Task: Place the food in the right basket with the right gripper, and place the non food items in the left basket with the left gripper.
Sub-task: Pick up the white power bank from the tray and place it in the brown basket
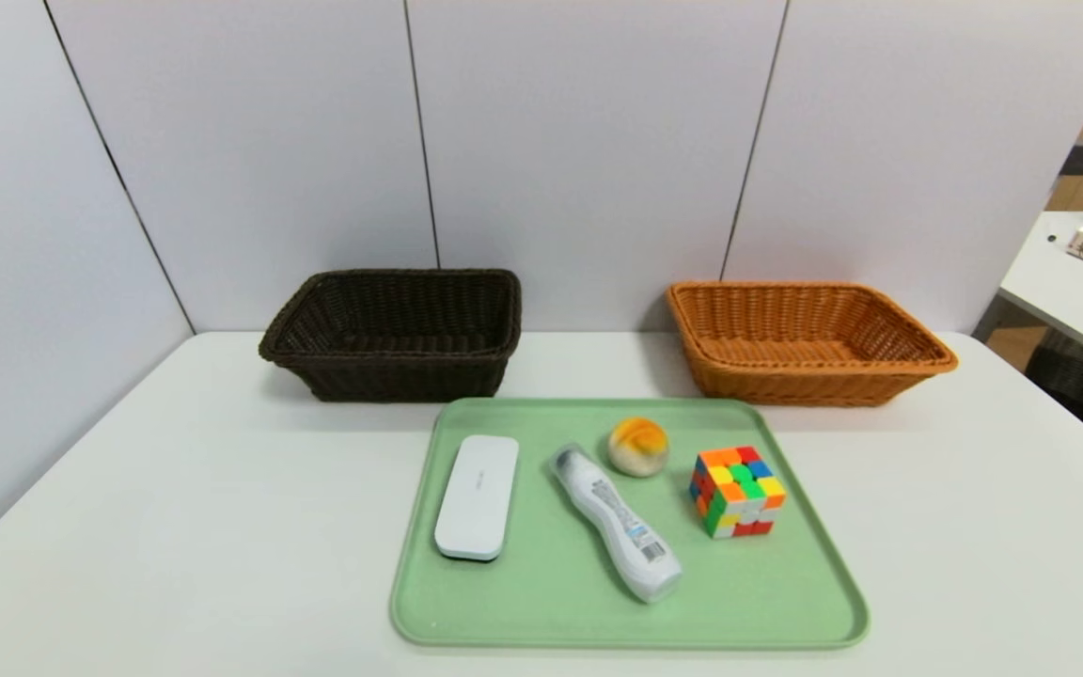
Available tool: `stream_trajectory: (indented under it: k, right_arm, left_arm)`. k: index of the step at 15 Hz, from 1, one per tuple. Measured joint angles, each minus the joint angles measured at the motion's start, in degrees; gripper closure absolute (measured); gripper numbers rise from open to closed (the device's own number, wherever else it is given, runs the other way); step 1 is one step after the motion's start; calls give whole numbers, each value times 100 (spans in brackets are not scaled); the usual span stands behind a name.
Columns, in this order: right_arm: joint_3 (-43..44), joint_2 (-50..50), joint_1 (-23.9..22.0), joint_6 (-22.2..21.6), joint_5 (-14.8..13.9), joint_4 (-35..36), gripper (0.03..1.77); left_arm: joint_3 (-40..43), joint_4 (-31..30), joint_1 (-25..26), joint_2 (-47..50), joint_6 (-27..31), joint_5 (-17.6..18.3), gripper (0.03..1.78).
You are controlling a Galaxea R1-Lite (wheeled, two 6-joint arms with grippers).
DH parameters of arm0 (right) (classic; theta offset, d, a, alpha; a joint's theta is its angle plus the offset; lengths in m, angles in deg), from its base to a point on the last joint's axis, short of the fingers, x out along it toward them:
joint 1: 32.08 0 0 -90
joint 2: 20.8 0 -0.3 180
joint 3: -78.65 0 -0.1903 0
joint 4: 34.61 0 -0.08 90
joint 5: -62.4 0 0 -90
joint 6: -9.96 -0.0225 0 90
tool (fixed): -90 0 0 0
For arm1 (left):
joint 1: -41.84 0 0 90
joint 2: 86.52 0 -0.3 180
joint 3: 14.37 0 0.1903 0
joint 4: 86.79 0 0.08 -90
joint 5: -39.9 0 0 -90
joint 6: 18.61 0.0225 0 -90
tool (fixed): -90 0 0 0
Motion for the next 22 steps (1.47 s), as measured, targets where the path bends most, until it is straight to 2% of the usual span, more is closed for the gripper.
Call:
stream_trajectory:
  k: [18, 20, 22]
  right_arm:
    - [-85, 0, 0, 63, 4, 208, 10]
    - [-85, 0, 2, 38, 6, 212, 10]
    - [-85, 0, 2, 33, 6, 215, 10]
  left_arm:
    - [-16, 49, 0, 0, 283, 140, 12]
    - [-101, 274, 0, 0, 380, 143, 12]
    - [-369, 798, 0, 0, 411, 143, 12]
